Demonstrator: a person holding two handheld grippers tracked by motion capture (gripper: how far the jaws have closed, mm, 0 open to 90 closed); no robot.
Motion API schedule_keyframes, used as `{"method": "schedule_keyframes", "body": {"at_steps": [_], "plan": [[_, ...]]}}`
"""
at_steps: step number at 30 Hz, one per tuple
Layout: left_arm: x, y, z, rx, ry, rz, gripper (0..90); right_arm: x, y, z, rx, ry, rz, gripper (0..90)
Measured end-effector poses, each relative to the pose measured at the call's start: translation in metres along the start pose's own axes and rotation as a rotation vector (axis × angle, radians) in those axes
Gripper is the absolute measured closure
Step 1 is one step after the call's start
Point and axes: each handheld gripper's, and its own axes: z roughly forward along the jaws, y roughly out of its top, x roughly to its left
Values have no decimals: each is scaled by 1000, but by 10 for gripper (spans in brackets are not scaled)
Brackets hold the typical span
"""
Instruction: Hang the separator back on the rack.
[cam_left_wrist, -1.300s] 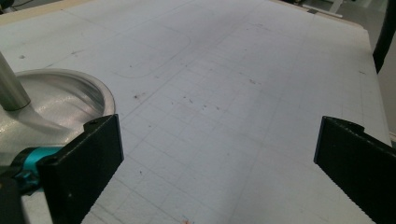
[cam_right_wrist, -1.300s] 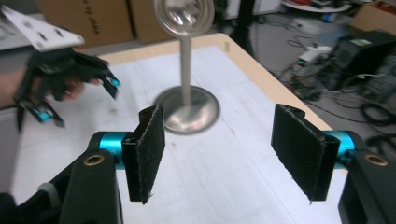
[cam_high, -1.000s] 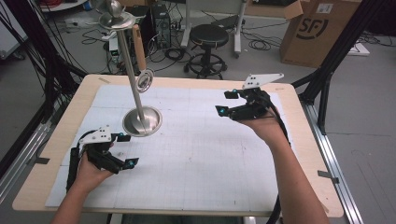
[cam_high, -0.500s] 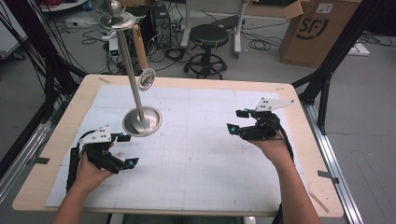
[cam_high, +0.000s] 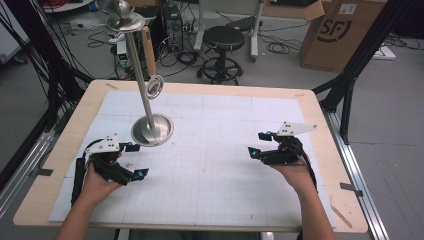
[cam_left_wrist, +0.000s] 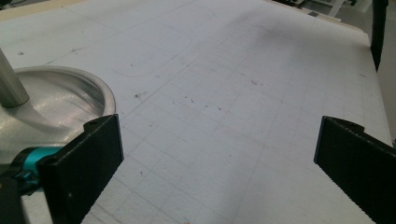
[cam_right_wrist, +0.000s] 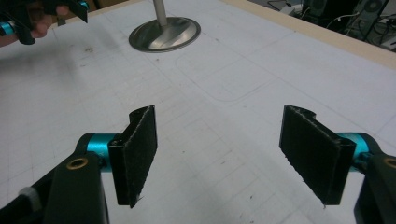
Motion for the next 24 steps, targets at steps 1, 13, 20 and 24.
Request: {"method": "schedule_keyframes", "body": {"at_steps": [1,13,20,24], "plan": [[0,0,0,-1,0,0,19,1,-2,0,5,-8,1,262],[3,-1,3,-7,-3,-10,19,-2,-23,2,3,-9,24,235],[3,0,1,-27,-5,-21,19,-9,-32,2,-11,-18,63,195],[4,0,6,-30,-9,-27,19,-10,-37,4,11,-3,57,180]]}}
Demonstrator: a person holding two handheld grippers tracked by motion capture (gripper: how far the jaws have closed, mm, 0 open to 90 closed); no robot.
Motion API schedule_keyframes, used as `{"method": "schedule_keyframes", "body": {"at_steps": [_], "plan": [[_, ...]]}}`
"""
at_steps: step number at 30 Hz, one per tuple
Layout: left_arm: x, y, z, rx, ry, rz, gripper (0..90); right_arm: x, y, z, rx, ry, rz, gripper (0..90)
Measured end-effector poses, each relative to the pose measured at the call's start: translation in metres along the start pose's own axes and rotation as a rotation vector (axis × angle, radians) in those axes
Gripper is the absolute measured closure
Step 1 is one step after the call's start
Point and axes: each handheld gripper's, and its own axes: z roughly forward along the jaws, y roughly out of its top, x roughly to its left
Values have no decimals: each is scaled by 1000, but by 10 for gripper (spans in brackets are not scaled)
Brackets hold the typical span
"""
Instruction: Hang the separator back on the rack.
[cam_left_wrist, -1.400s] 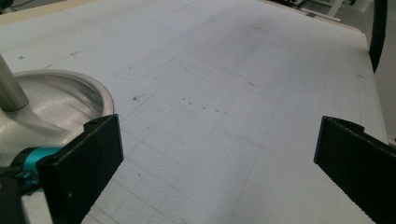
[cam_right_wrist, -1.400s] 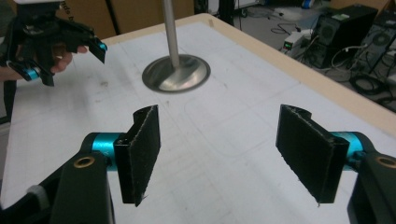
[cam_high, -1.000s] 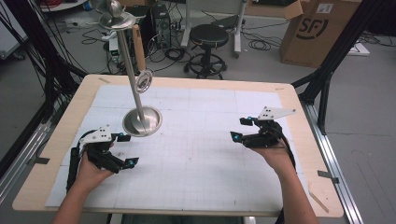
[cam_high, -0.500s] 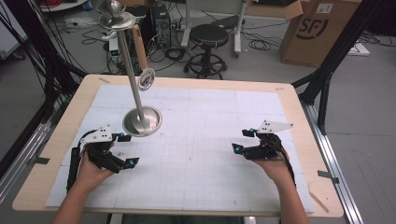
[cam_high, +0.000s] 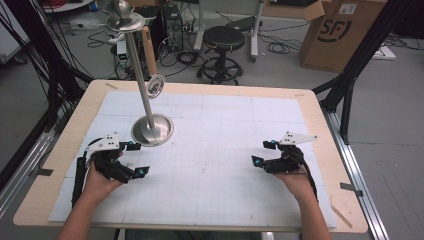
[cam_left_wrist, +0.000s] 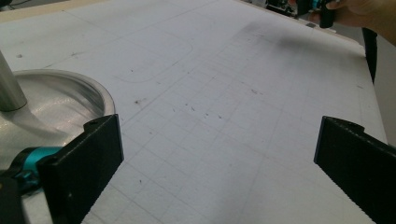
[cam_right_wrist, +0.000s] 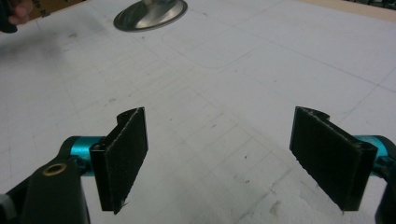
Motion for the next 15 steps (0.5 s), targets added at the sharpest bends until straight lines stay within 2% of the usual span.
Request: {"method": "schedule_keyframes", "body": {"at_steps": [4,7,15], "plan": [[0,0,3,3,-6,1,19,0,-3,1,-2,23,13,157],[1,-1,2,5,-4,-1,19,0,-3,3,-6,37,5,154],[2,0,-2,-13,-2,0,19,2,-2,1,-17,37,0,151]]}}
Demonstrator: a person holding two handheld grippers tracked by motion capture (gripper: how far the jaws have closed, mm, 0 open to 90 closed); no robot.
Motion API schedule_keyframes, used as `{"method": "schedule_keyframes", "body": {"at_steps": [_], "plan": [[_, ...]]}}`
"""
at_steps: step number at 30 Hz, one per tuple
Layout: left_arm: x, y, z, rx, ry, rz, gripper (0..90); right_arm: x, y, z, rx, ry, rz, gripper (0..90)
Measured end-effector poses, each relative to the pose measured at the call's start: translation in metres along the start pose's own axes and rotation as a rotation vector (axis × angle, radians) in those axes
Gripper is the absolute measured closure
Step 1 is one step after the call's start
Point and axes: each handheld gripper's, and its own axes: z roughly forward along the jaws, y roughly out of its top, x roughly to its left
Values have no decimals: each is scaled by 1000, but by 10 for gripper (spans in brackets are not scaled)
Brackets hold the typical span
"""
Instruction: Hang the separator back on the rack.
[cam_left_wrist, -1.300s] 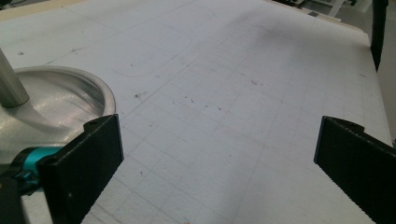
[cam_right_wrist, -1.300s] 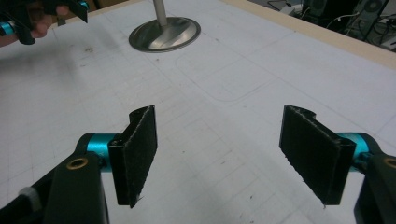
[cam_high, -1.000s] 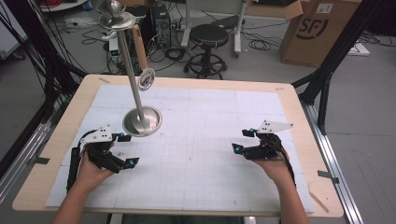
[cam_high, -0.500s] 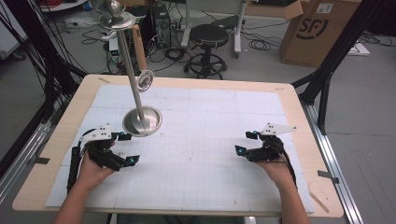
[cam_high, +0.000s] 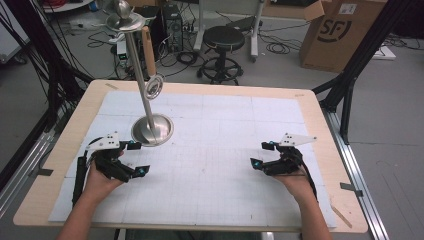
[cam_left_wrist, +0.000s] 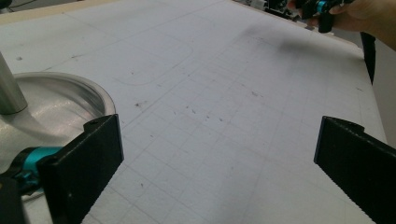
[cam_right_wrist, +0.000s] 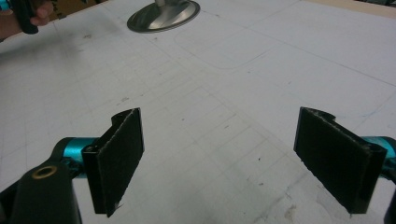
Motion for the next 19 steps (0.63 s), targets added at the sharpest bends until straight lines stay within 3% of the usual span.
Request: {"method": "schedule_keyframes", "body": {"at_steps": [19], "plan": [[2,-1,0,5,8,-11,19,-3,-2,1,8,-1,7,151]]}}
